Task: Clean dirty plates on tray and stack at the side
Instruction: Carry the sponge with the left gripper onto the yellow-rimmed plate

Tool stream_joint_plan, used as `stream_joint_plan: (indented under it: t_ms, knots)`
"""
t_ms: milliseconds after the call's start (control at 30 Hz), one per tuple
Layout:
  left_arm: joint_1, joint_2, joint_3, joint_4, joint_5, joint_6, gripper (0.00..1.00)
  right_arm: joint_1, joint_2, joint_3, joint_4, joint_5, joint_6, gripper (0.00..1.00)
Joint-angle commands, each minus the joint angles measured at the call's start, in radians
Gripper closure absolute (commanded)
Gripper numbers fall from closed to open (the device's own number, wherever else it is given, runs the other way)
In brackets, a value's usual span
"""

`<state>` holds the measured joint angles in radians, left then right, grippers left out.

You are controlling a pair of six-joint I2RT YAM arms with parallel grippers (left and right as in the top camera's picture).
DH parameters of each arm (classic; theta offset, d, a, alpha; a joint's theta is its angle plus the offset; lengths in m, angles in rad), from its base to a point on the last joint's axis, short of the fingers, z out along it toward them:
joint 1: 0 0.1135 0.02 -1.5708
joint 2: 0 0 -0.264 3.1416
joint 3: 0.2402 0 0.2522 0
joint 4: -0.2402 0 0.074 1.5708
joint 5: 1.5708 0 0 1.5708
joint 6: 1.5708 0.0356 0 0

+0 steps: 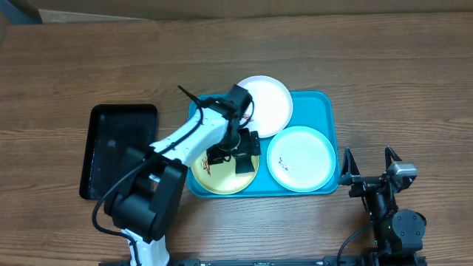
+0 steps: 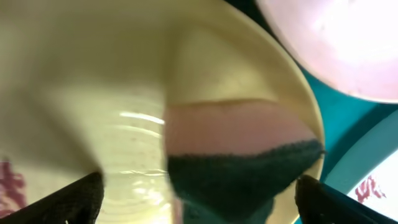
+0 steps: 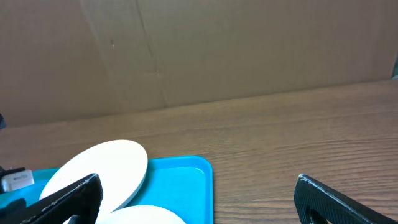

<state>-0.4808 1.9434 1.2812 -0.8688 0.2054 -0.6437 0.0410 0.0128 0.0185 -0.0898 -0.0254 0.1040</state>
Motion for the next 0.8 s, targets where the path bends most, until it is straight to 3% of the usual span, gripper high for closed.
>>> stream_joint_plan:
  t_ms: [0,233,433,767]
  knots:
    - [0.041,-0.028,0.046,-0.040,0.031,0.069,0.00,0.005,-0.009,-0.011,0.006,0.006,-0.003,0.00]
    - [0.106,-0.225,0.202,-0.182,-0.010,0.095,0.00,0.005,-0.009,-0.011,0.006,0.006,-0.003,0.00]
    - [0.129,-0.404,0.216,-0.265,-0.110,0.095,0.00,0.005,-0.009,-0.011,0.006,0.006,-0.003,0.00]
    - [0.114,-0.427,0.150,-0.408,-0.104,0.082,0.00,0.005,-0.009,-0.011,0.015,-0.010,0.015,0.00]
